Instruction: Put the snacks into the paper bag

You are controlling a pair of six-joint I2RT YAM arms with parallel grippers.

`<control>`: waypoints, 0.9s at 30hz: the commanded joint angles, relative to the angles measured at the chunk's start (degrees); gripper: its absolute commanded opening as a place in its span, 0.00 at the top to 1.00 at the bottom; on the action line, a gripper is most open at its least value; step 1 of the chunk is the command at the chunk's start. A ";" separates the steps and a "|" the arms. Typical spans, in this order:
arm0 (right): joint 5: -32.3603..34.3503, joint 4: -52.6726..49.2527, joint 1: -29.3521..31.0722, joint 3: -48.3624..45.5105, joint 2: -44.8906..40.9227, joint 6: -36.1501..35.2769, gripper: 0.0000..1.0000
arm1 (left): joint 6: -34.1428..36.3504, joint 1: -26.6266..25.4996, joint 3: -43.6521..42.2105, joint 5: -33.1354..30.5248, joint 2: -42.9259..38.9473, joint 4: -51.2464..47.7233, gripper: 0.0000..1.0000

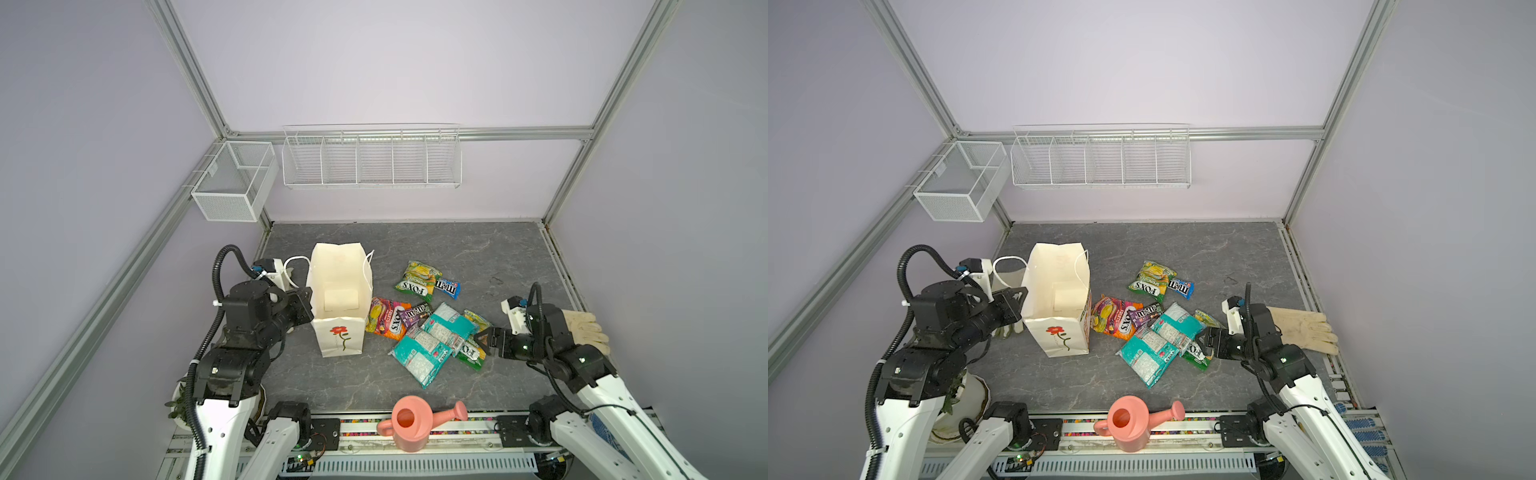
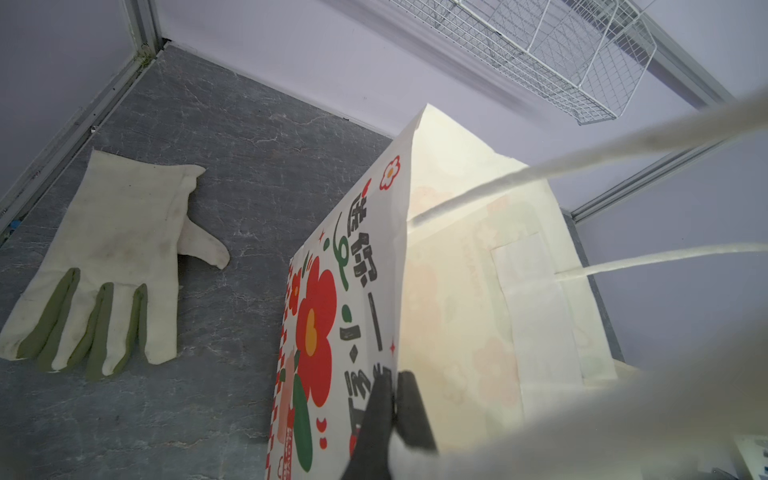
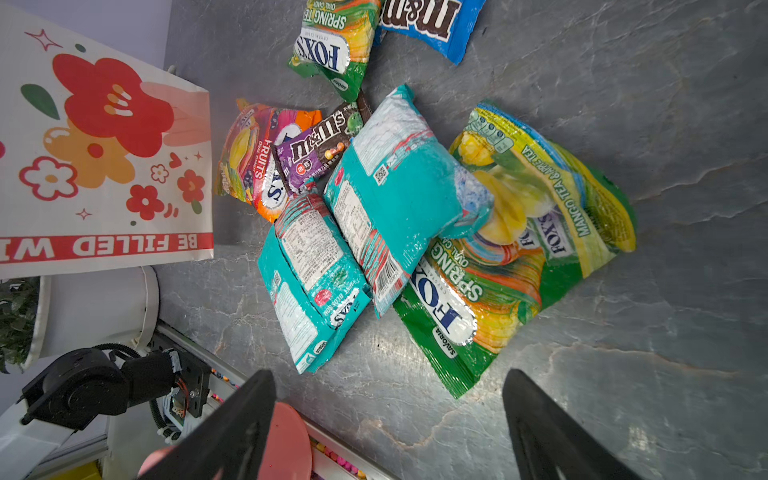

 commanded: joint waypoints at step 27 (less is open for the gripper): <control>5.01 2.19 3.88 -2.42 3.48 7.01 0.12 | 0.06 0.23 -4.18 -2.52 -4.68 -5.54 1.00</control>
